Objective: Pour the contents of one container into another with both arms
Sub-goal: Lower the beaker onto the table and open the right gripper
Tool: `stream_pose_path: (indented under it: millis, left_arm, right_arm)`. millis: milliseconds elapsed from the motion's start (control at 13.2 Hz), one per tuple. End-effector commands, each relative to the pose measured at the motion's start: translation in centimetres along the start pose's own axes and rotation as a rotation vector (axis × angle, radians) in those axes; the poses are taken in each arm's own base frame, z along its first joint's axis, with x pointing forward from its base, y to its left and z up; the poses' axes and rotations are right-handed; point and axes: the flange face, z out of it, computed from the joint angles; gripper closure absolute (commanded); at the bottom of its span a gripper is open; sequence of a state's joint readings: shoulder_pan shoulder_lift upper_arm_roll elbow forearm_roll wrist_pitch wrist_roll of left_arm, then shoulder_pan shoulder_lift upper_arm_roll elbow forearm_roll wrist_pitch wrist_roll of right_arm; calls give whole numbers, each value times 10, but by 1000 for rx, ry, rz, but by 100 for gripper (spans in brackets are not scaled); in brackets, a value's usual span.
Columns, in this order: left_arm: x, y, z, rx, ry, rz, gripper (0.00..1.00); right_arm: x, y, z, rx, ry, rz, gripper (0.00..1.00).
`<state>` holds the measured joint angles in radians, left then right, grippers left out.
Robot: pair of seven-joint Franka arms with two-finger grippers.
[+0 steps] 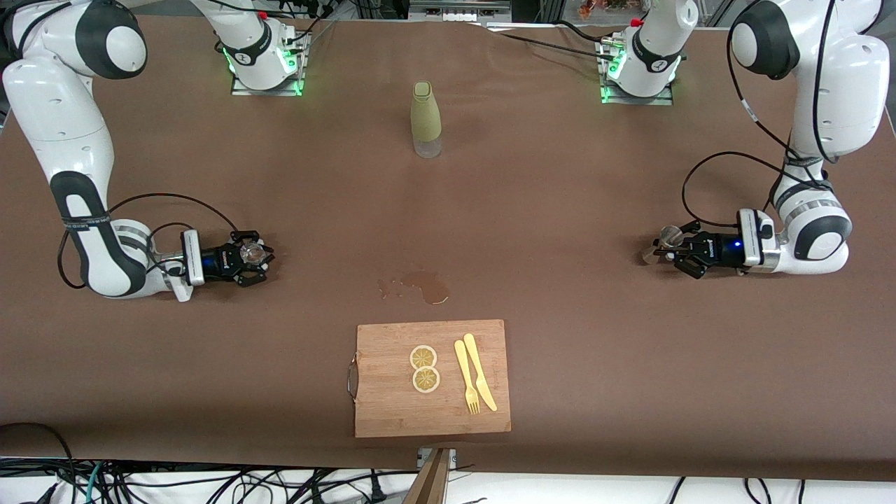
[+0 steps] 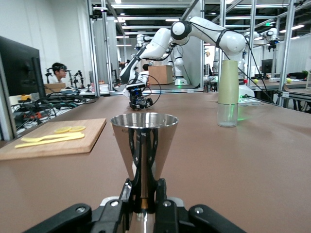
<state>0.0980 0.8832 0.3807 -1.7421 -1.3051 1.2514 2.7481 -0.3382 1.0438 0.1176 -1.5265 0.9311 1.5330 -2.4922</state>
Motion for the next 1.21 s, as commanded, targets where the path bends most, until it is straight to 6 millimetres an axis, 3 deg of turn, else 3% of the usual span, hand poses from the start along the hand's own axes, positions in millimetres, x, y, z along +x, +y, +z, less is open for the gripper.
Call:
stream_pose_path:
  millis: [0, 76, 151, 302, 680, 906, 1133]
  left_arm:
    - [-22, 24, -13, 20, 29, 92, 100]
    - [-30, 30, -20, 37, 31, 81, 100]
    - [-35, 33, -23, 45, 32, 76, 100]
    - [-37, 36, -27, 53, 31, 93, 100]
    - [-48, 42, -25, 52, 34, 77, 100]
    - [-53, 44, -25, 53, 34, 73, 100]
    - [-61, 48, -24, 52, 30, 59, 100]
  right_arm:
    - [-8, 7, 15, -7, 11, -33, 85]
    - [-8, 7, 16, -4, 13, -36, 54]
    - [-7, 5, 16, 4, 20, -36, 2]
    - [-9, 1, 7, 2, 8, -30, 0]
    - [-8, -22, -58, -43, -67, 1, 0]
    - [11, -36, -101, -58, -129, 24, 0]
    - [53, -40, -134, -49, -234, 127, 0]
